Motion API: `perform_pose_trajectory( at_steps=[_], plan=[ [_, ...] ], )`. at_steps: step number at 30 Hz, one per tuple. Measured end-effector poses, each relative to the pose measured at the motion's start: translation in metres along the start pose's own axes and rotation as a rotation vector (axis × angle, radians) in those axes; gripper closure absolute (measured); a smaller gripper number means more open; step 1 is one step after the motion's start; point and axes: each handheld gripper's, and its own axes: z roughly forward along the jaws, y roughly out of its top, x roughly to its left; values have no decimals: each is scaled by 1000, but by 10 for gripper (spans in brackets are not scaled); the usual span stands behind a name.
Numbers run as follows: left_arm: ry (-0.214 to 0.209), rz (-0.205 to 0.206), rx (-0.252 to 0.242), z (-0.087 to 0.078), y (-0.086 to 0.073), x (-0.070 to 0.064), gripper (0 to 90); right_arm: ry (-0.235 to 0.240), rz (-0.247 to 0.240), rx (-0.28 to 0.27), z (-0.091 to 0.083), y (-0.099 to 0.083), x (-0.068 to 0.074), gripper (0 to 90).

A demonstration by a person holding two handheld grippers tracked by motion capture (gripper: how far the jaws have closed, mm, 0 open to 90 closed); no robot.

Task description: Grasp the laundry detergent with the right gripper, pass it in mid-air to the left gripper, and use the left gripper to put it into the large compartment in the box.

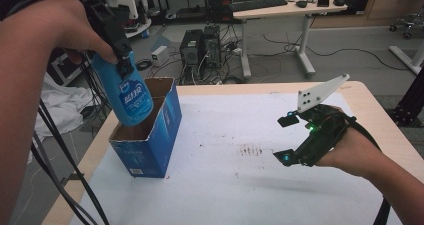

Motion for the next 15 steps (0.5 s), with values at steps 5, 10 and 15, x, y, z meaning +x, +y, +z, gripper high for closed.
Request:
perform_pose_trajectory(
  at_steps=[5,10,15],
  plan=[
    [7,-38,30,19,5,7,384,-10,0,0,0,0,0,6],
    [1,-12,48,42,10,12,384,-8,3,2,1,-2,0,6],
    [-24,9,70,71,16,15,384,-11,10,13,1,-4,0,6]
  ],
)
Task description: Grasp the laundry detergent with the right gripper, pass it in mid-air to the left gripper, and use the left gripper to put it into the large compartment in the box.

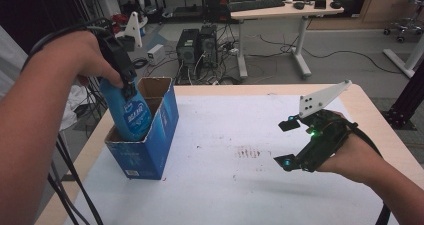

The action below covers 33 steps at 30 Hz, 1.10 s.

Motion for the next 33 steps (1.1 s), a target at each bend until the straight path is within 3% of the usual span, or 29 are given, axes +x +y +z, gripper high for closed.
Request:
perform_pose_trajectory(
  at_steps=[2,6,11,14,15,16,18,19,24,29,33],
  plan=[
    [-1,34,-8,11,3,-1,384,-1,4,5,0,-1,0,6],
    [-2,91,24,33,7,-3,384,-6,10,7,1,-2,-1,6],
    [6,193,50,56,10,-4,384,-8,6,13,2,-3,0,6],
    [18,259,54,69,11,-5,384,-9,11,18,3,-4,0,6],
    [18,259,54,69,11,-5,384,-8,14,19,3,-5,0,6],
    [19,301,54,77,11,-4,384,-9,16,20,3,-5,0,6],
    [17,317,51,81,11,-3,384,-11,16,19,4,-5,0,6],
    [19,356,49,87,12,-3,384,-12,15,19,4,-5,0,6],
    [36,455,35,103,12,-3,384,-15,19,26,7,-4,0,7],
    [38,488,26,115,13,-2,383,-16,22,28,9,-4,0,7],
    [28,487,6,115,12,-1,383,-18,25,31,10,-5,0,7]
  ],
)
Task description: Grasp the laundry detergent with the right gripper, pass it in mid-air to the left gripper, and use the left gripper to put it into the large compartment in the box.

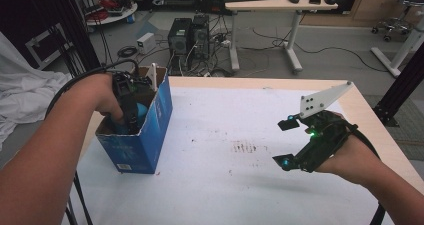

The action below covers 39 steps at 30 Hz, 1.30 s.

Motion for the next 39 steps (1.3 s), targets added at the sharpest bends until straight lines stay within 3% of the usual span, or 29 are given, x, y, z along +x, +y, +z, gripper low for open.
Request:
perform_pose_trajectory(
  at_steps=[15,17,27,34,39],
  plan=[
    [-38,-3,14,-3,2,-3,335,2,9,-6,0,-2,-1,7],
    [-23,-6,17,-5,2,-3,288,-2,9,-11,-2,-3,-1,7],
    [0,-9,1,-19,1,-6,279,-4,9,-23,-4,-3,-1,7],
    [10,-25,-7,-32,-1,-7,229,-3,12,-22,-6,-3,-2,8],
    [21,-13,-17,-45,-3,-10,198,-7,8,-19,-10,-1,-2,8]
  ],
)
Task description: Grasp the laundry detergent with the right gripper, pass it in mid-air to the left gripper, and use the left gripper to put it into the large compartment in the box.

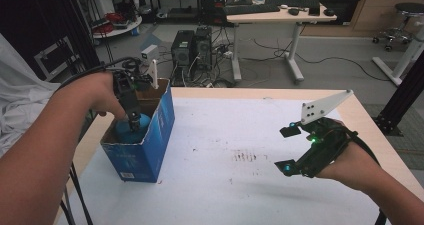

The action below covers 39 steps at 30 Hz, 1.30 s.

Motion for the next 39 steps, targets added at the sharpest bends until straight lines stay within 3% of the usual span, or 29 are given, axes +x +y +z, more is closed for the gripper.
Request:
perform_pose_trajectory(
  at_steps=[10,17,24,30,39],
  plan=[
    [4,38,-32,-33,-2,-13,157,-6,-16,32,-9,10,-2,7],
    [-4,91,-41,-50,0,-26,125,17,-50,116,-17,24,-5,7],
    [-26,163,-54,-59,6,-43,87,19,-87,233,-28,44,-10,7],
    [-46,258,-37,-56,17,-59,64,21,-106,360,-36,60,-21,7],
    [-64,380,-47,-51,32,-83,16,1,-154,614,-41,72,-31,7]
  ],
)
